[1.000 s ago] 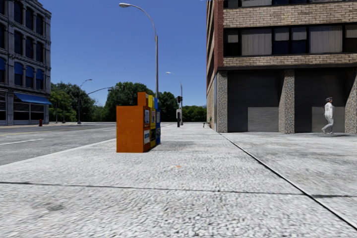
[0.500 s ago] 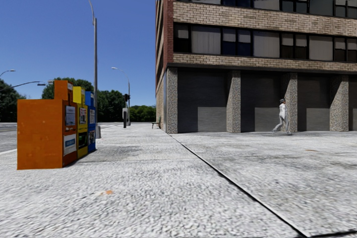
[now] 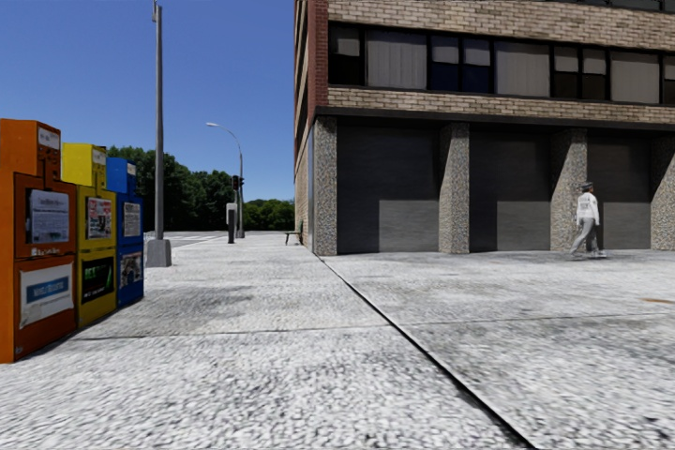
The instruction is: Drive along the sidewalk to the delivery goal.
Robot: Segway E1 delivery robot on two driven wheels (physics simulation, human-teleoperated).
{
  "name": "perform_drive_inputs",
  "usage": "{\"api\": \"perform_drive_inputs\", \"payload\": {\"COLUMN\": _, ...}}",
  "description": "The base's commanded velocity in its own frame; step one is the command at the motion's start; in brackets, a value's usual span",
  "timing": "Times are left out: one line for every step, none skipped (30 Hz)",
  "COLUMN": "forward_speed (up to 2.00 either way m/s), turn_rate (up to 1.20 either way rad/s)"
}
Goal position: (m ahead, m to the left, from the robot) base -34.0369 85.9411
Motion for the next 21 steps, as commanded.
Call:
{"api": "perform_drive_inputs", "payload": {"forward_speed": 2.0, "turn_rate": 0.09}}
{"api": "perform_drive_inputs", "payload": {"forward_speed": 2.0, "turn_rate": 0.01}}
{"api": "perform_drive_inputs", "payload": {"forward_speed": 2.0, "turn_rate": 0.0}}
{"api": "perform_drive_inputs", "payload": {"forward_speed": 2.0, "turn_rate": 0.0}}
{"api": "perform_drive_inputs", "payload": {"forward_speed": 2.0, "turn_rate": 0.0}}
{"api": "perform_drive_inputs", "payload": {"forward_speed": 2.0, "turn_rate": 0.0}}
{"api": "perform_drive_inputs", "payload": {"forward_speed": 2.0, "turn_rate": 0.0}}
{"api": "perform_drive_inputs", "payload": {"forward_speed": 2.0, "turn_rate": 0.0}}
{"api": "perform_drive_inputs", "payload": {"forward_speed": 2.0, "turn_rate": 0.0}}
{"api": "perform_drive_inputs", "payload": {"forward_speed": 2.0, "turn_rate": 0.4}}
{"api": "perform_drive_inputs", "payload": {"forward_speed": 2.0, "turn_rate": 0.53}}
{"api": "perform_drive_inputs", "payload": {"forward_speed": 2.0, "turn_rate": 0.5}}
{"api": "perform_drive_inputs", "payload": {"forward_speed": 2.0, "turn_rate": 0.01}}
{"api": "perform_drive_inputs", "payload": {"forward_speed": 2.0, "turn_rate": 0.0}}
{"api": "perform_drive_inputs", "payload": {"forward_speed": 2.0, "turn_rate": 0.0}}
{"api": "perform_drive_inputs", "payload": {"forward_speed": 2.0, "turn_rate": 0.25}}
{"api": "perform_drive_inputs", "payload": {"forward_speed": 2.0, "turn_rate": 0.48}}
{"api": "perform_drive_inputs", "payload": {"forward_speed": 2.0, "turn_rate": 0.56}}
{"api": "perform_drive_inputs", "payload": {"forward_speed": 2.0, "turn_rate": 0.56}}
{"api": "perform_drive_inputs", "payload": {"forward_speed": 2.0, "turn_rate": 0.57}}
{"api": "perform_drive_inputs", "payload": {"forward_speed": 2.0, "turn_rate": 0.57}}
